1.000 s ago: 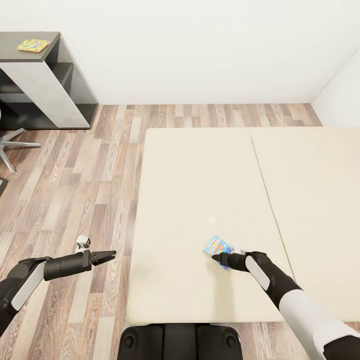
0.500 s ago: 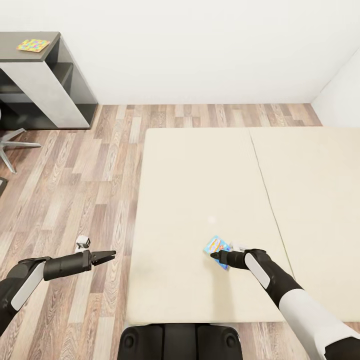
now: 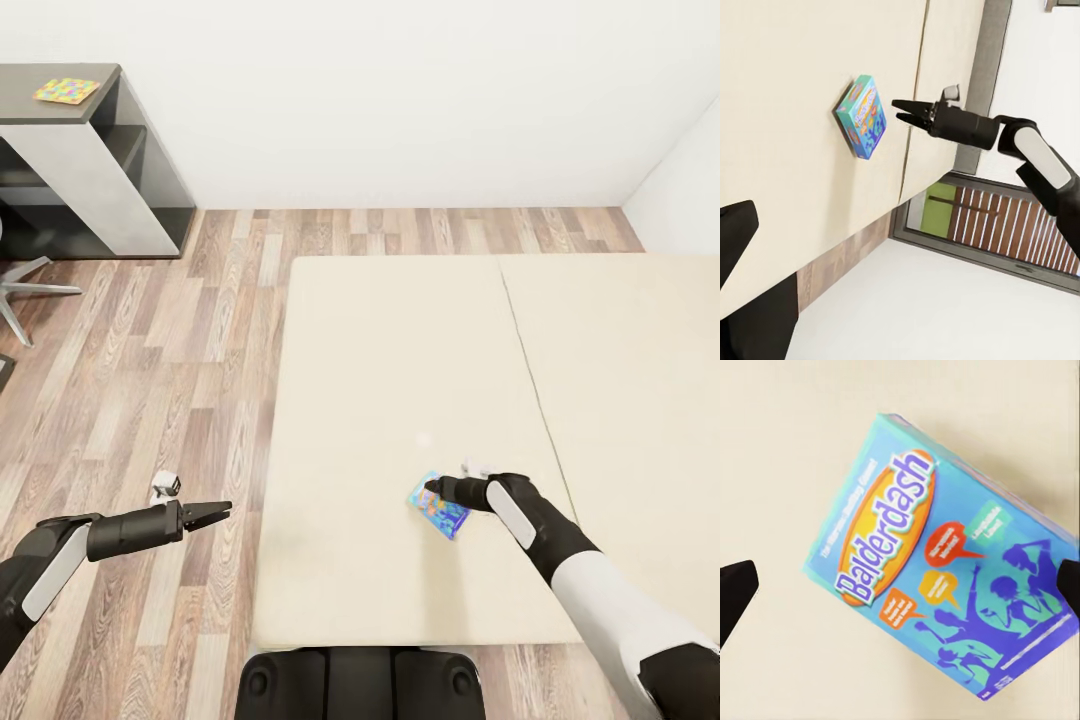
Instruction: Put all the toys in the child's room - the three board games (two on the bed and one on the table), the two jigsaw puzzles on the table, and the tennis ball on the table - inside the toy box on the table in the child's room.
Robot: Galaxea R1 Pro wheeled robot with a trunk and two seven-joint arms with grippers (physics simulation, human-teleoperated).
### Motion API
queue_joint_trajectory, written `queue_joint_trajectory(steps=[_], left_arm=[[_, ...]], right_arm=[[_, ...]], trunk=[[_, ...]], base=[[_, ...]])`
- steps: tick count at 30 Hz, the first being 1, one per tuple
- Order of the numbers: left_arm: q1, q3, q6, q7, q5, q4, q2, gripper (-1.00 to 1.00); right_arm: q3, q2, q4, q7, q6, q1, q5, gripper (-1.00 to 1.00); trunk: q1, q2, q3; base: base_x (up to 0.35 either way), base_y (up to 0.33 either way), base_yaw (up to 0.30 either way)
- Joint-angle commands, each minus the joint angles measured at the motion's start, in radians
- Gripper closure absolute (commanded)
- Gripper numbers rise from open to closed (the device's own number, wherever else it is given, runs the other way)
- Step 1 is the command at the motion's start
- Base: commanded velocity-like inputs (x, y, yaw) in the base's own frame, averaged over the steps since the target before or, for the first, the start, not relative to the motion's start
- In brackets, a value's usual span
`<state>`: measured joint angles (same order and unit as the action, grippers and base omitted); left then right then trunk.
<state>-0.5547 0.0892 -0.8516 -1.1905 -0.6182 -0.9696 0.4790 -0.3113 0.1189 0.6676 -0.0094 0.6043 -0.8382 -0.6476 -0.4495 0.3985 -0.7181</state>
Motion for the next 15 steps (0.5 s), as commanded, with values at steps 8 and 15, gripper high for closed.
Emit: queue_joint_trajectory(steps=[8,15], left_arm=[[-0.001,0.002,-0.007,0.0,-0.006,0.0,0.002,-1.0],[-0.001,0.001,-0.007,-0.001,-0.006,0.0,0.003,-1.0]], right_arm=[[-0.003,-0.004,-0.003,-0.055,0.007,-0.039,-0.003,-1.0],[-0.003,-0.003,-0.009,-0.074,0.0,-0.051,-0.004,-1.0]], trunk=[[-0.001,0.002,-0.001],[-0.001,0.002,-0.001]], base=[[0.0,0.0,0.0],[0.0,0.0,0.0]])
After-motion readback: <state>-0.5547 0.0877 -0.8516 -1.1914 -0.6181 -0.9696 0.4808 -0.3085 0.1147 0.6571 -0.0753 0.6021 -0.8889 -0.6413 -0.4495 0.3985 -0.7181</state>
